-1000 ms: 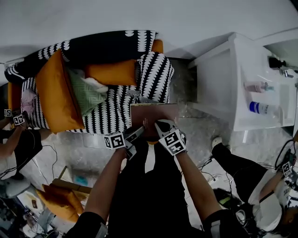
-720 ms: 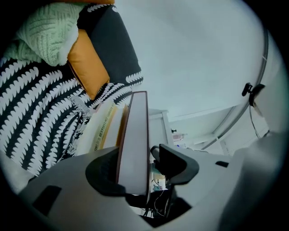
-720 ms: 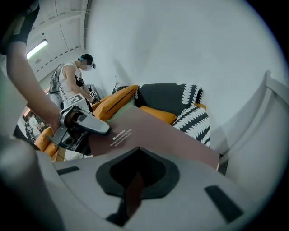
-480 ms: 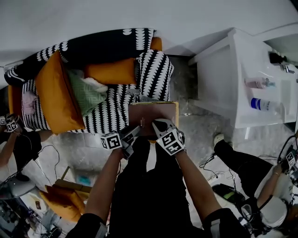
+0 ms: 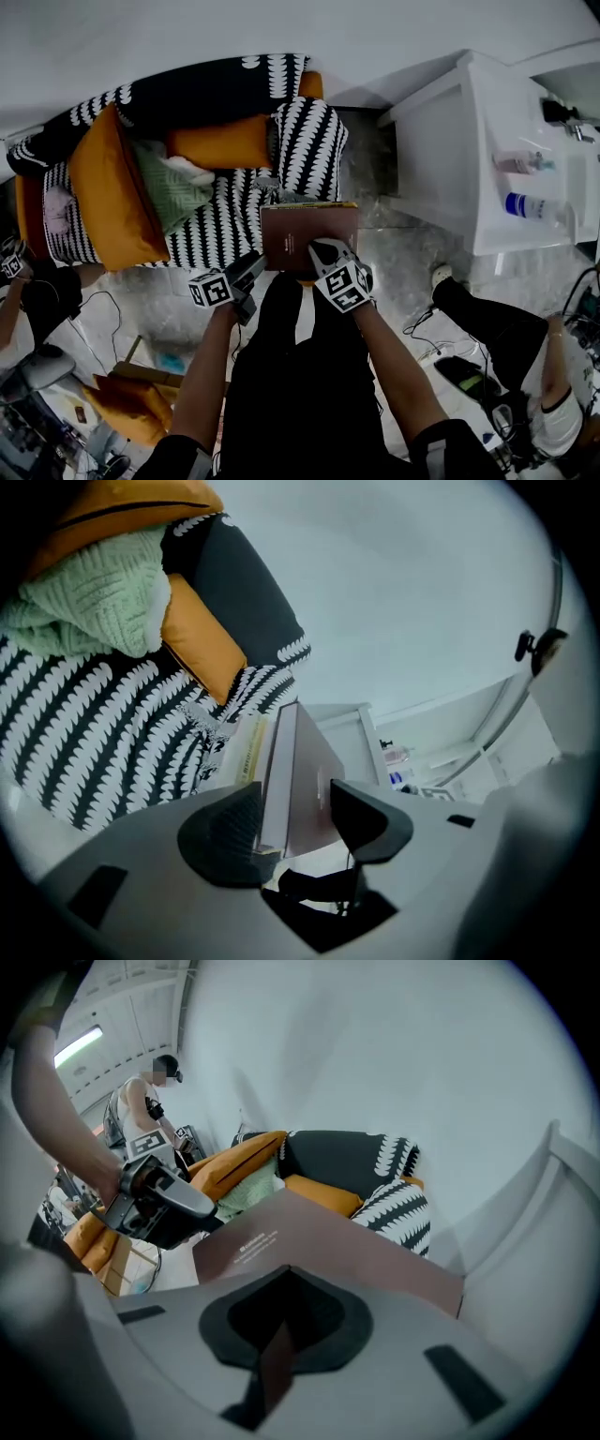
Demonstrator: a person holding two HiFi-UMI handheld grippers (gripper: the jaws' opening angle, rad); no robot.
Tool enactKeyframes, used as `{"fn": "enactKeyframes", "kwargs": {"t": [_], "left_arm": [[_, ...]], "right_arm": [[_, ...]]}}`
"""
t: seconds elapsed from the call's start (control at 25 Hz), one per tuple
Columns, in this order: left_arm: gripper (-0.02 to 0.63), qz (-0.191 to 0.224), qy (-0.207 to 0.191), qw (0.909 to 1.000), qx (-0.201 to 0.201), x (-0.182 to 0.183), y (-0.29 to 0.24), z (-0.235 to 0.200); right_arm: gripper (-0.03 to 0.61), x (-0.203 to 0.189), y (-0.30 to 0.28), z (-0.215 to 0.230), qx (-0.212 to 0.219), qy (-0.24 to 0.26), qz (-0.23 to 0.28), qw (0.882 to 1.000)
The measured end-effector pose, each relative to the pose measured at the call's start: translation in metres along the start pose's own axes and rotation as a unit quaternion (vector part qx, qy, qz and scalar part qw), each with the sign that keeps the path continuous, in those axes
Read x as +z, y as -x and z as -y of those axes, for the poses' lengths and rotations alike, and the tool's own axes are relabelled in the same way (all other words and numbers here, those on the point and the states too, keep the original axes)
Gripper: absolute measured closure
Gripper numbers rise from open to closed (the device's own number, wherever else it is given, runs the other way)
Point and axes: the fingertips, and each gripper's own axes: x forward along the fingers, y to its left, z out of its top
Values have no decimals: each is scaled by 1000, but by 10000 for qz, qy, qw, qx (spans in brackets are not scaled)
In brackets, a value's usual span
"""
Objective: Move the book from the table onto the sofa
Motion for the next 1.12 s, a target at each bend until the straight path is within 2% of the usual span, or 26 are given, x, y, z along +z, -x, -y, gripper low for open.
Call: {"fn": "enactKeyframes", "kwargs": {"t": [0.36,0.52,0.68,1.0,1.12], "left_arm": [[390,302,-445,9986,4,17,1,19],[390,412,-928,9948,39,26,-1,29],[391,372,-1408,9893,2,30,-9,44],[395,124,-1590,9866,-339,21,-25,67],[450,-6,-1710,9842,-460,15,-31,76]], "right_arm": [[566,-4,6,7,-28,-402,157,9991],[566,-1,10,14,24,-654,287,9974],[566,1,13,19,-22,-708,356,9969],[566,2,21,16,-48,-753,412,9963],[568,3,27,12,-26,-804,377,9960]]}}
